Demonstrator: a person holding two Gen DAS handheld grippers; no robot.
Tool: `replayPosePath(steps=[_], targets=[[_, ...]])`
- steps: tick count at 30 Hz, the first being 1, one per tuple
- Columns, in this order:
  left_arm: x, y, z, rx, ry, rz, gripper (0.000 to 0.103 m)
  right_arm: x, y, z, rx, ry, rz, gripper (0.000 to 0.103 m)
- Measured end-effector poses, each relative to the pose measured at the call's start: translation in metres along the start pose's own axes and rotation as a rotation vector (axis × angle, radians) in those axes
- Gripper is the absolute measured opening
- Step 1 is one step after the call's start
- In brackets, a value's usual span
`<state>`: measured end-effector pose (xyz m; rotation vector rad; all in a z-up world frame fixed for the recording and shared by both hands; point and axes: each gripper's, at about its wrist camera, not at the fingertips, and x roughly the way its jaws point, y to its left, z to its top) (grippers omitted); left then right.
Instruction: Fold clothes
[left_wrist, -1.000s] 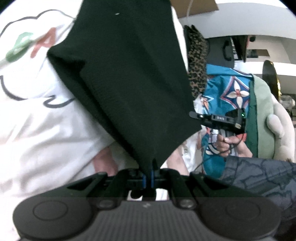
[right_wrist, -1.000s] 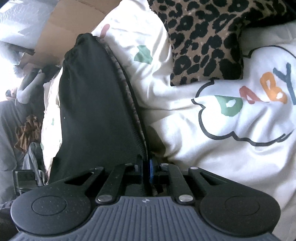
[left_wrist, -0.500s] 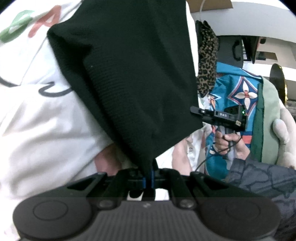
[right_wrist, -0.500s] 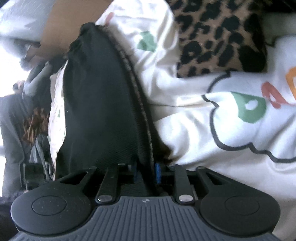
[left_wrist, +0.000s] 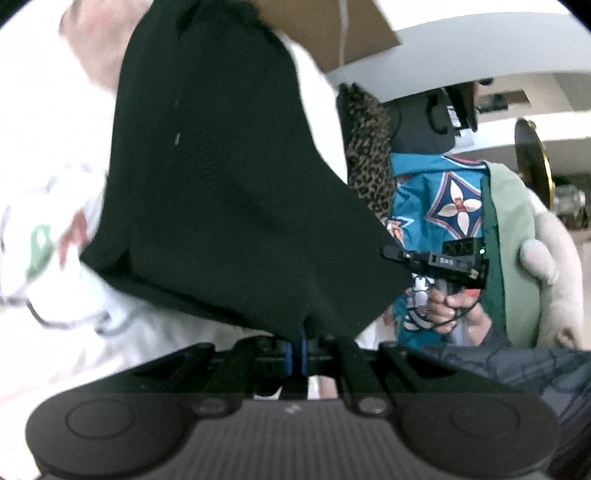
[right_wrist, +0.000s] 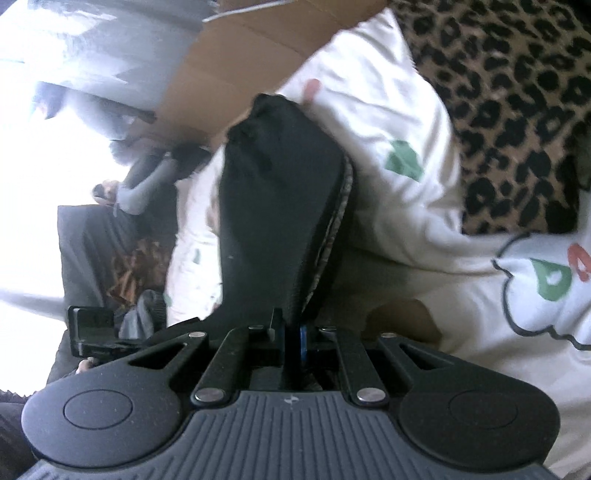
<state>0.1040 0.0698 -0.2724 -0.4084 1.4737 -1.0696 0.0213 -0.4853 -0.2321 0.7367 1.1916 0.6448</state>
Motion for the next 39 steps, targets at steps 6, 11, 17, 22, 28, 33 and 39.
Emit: replayPosePath(steps=[6, 11, 17, 22, 28, 33, 39], targets=[[0.007, 0.006, 0.000, 0.074, -0.015, 0.049, 0.005, 0.006, 0.009, 0.005, -0.014, -0.009, -0.002, 0.006], [0.018, 0.006, 0.005, 0.174, -0.017, 0.116, 0.005, 0.013, 0.007, -0.001, -0.013, -0.001, -0.011, 0.006], [-0.003, 0.003, 0.018, 0.194, 0.004, 0.128, 0.005, 0.005, 0.011, 0.001, -0.023, -0.006, -0.022, 0.006], [-0.041, -0.006, 0.014, 0.159, 0.034, 0.081, 0.005, -0.011, 0.026, -0.002, -0.053, -0.008, -0.002, 0.005], [-0.089, -0.025, 0.001, 0.136, 0.034, 0.071, 0.004, -0.018, 0.048, -0.012, -0.114, 0.043, 0.034, 0.006], [-0.098, -0.044, -0.004, 0.144, 0.055, 0.091, 0.005, -0.023, 0.064, -0.024, -0.162, 0.085, 0.070, 0.006], [-0.106, -0.049, -0.021, 0.124, 0.101, 0.078, 0.005, -0.029, 0.070, -0.041, -0.173, 0.125, 0.120, 0.006]])
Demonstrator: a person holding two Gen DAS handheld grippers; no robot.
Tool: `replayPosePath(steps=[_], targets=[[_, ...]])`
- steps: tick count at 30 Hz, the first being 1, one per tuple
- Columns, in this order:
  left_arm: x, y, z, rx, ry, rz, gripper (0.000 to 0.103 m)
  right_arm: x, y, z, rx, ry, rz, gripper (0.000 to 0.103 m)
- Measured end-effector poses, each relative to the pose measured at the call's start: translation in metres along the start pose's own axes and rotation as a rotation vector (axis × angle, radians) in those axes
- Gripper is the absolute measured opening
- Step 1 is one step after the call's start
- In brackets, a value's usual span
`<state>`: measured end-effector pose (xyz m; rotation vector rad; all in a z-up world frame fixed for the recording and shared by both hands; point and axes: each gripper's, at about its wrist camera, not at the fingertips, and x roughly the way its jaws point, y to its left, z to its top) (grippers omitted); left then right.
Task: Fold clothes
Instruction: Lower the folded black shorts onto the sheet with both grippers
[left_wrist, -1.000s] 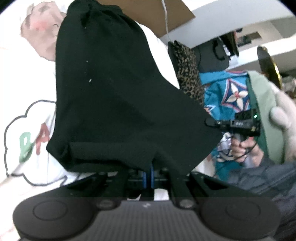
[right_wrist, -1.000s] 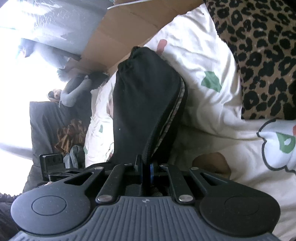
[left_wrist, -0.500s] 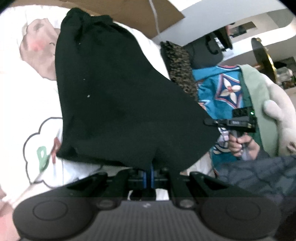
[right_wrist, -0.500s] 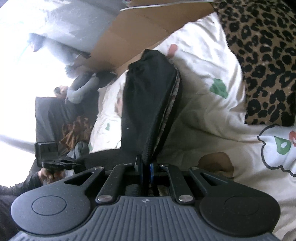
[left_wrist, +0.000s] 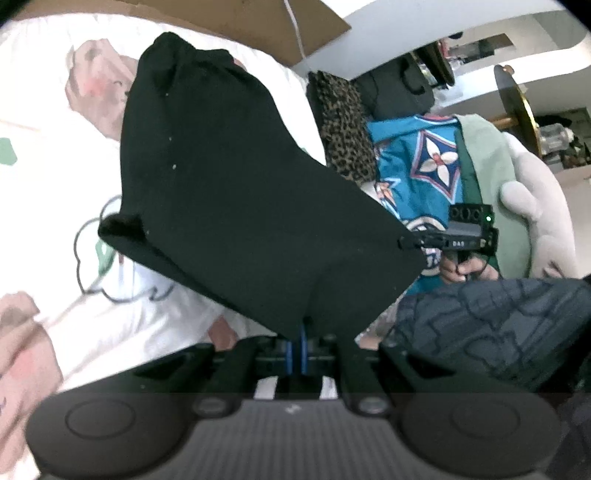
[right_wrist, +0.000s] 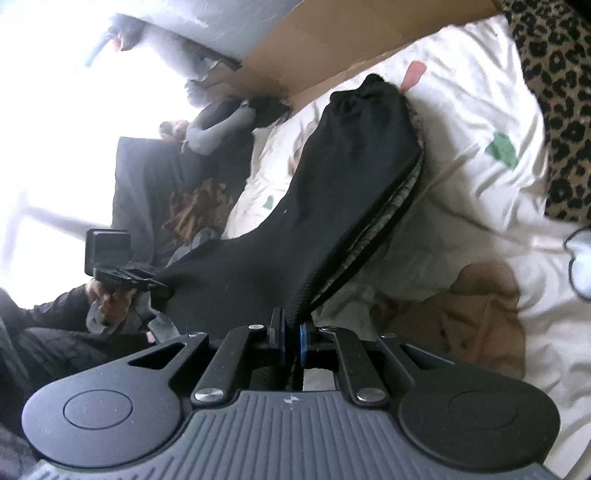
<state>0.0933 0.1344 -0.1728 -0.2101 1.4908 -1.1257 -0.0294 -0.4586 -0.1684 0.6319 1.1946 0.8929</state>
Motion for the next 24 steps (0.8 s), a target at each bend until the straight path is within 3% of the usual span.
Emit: replayPosePath(steps=[5, 12, 18, 24], targets=[[0.000, 0.009, -0.019, -0.060, -0.021, -0.014, 0.004, 0.002, -0.003, -0.006, 0.019, 0.010, 0.007, 0.006], [0.002, 0.021, -0.018, -0.110, -0.082, -0.019, 0.004, 0.012, -0.010, 0.014, 0.022, -0.017, -0.002, 0.006], [-0.011, 0.026, -0.004, -0.137, -0.221, -0.024, 0.004, 0.018, -0.015, 0.035, 0.015, -0.080, 0.007, 0.006], [-0.009, 0.034, 0.010, -0.143, -0.310, -0.021, 0.004, 0.029, -0.029, 0.051, 0.034, -0.126, -0.004, 0.006]])
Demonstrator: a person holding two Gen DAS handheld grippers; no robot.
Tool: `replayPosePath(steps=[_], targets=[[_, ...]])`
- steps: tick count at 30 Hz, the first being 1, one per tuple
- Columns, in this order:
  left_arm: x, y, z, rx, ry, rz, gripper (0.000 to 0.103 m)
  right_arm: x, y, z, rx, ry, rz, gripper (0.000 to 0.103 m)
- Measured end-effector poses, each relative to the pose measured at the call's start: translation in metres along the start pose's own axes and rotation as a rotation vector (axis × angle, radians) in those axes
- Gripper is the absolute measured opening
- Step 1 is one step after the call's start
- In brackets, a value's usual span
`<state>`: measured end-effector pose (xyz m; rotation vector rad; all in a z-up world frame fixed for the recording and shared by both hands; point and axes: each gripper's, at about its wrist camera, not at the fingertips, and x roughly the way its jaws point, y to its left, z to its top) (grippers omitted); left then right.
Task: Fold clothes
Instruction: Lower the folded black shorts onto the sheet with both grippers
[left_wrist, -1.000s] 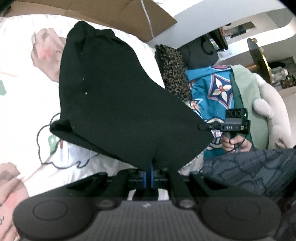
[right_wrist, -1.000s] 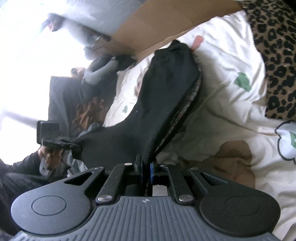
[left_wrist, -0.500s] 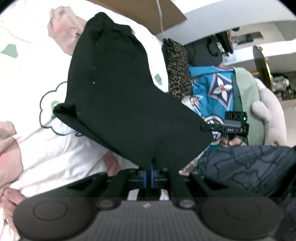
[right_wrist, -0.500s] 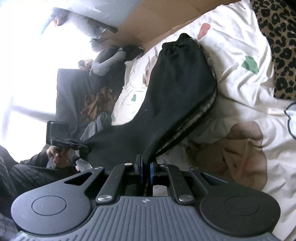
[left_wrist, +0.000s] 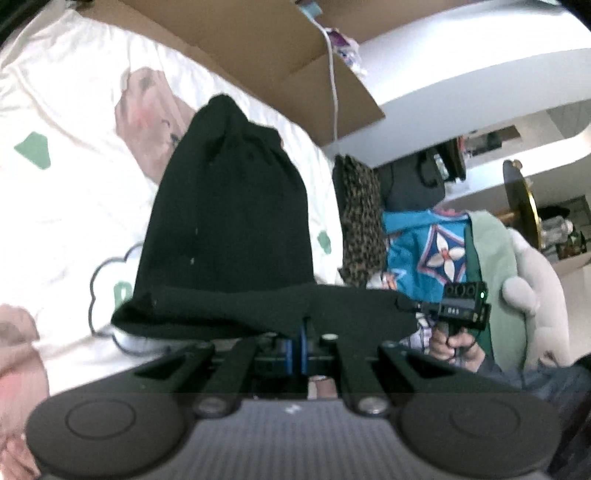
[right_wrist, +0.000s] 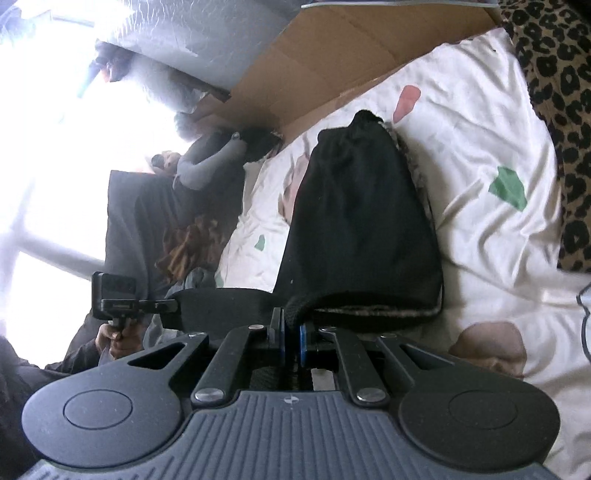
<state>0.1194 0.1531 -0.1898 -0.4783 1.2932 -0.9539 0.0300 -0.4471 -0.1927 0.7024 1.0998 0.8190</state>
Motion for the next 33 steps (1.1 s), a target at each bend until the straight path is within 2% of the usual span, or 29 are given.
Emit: replayPosePath(steps=[4, 22, 33], targets=[[0.003, 0.009, 0.009, -0.017, -0.040, 0.021, 0.004, 0.011, -0.006, 0.003, 0.021, -0.039, 0.007, 0.006], [0.047, 0.039, 0.063, -0.027, -0.093, 0.096, 0.004, 0.047, -0.023, 0.037, 0.084, -0.137, -0.115, 0.006], [0.056, 0.042, 0.091, -0.006, -0.133, 0.112, 0.004, 0.066, -0.029, 0.064, 0.094, -0.179, -0.113, 0.006]])
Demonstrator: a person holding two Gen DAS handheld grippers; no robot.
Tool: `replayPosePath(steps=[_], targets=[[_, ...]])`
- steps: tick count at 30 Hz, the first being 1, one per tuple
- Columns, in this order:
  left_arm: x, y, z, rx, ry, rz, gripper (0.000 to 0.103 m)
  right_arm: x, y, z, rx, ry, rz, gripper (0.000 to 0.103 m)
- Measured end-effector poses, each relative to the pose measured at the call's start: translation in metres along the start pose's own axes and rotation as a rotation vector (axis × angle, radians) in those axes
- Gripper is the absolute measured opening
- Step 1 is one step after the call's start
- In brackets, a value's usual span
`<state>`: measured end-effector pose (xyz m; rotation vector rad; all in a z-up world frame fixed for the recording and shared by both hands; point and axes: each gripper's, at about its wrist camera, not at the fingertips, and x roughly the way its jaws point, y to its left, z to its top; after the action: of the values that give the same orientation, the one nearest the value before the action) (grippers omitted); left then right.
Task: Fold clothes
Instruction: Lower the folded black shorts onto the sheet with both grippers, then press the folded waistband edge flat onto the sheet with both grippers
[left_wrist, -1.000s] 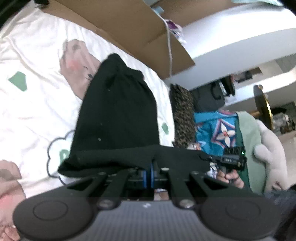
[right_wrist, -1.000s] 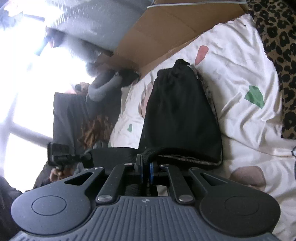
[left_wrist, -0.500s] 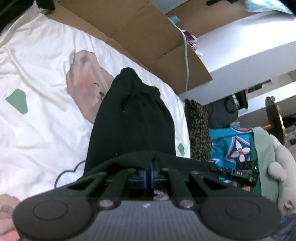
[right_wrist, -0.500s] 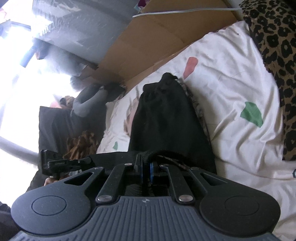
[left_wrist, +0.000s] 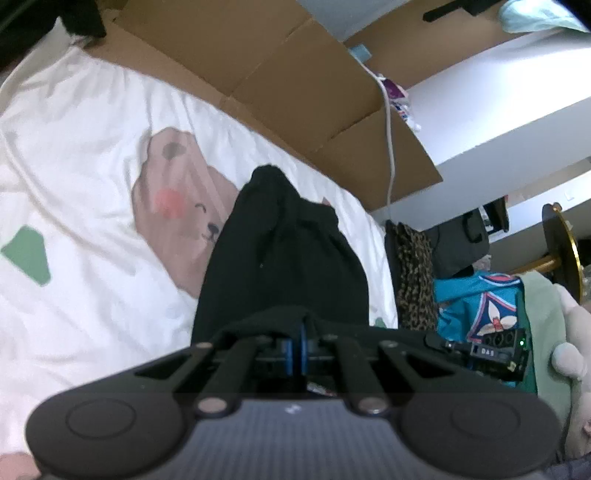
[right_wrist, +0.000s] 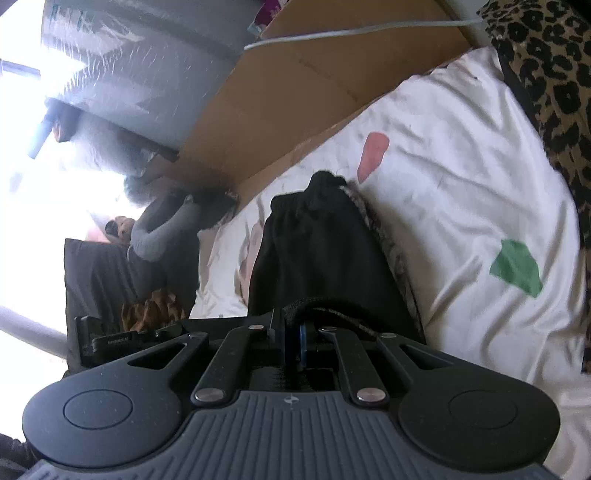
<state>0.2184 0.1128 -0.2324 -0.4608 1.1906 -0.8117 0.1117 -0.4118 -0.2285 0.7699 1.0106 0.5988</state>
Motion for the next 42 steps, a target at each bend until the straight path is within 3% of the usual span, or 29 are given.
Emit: replayPosePath(steps=[12, 24, 25, 27, 29, 32, 34, 42], targets=[[0.038, 0.017, 0.025, -0.017, 0.002, 0.055, 0.004, 0.025, -0.021, 0.020, 0.026, -0.002, -0.064, 0.006], [0.067, 0.046, 0.024, -0.063, -0.024, 0.092, 0.006, 0.053, -0.048, 0.028, 0.071, -0.028, -0.132, 0.010], [0.068, 0.047, 0.023, -0.070, -0.025, 0.088, 0.007, 0.054, -0.049, 0.028, 0.077, -0.025, -0.122, 0.013], [0.067, 0.050, 0.021, -0.088, -0.030, 0.076, 0.011, 0.054, -0.047, 0.024, 0.080, -0.021, -0.095, 0.030], [0.066, 0.051, 0.019, -0.101, -0.032, 0.055, 0.028, 0.054, -0.045, 0.021, 0.082, -0.016, -0.071, 0.046], [0.067, 0.050, 0.015, -0.102, -0.019, 0.039, 0.047, 0.059, -0.043, 0.017, 0.080, 0.009, -0.059, 0.046], [0.069, 0.046, 0.012, -0.077, 0.004, 0.043, 0.052, 0.063, -0.042, 0.016, 0.072, 0.027, -0.053, 0.047], [0.071, 0.040, 0.019, -0.072, 0.000, 0.017, 0.051, 0.069, -0.036, 0.027, 0.049, 0.045, -0.030, 0.055]])
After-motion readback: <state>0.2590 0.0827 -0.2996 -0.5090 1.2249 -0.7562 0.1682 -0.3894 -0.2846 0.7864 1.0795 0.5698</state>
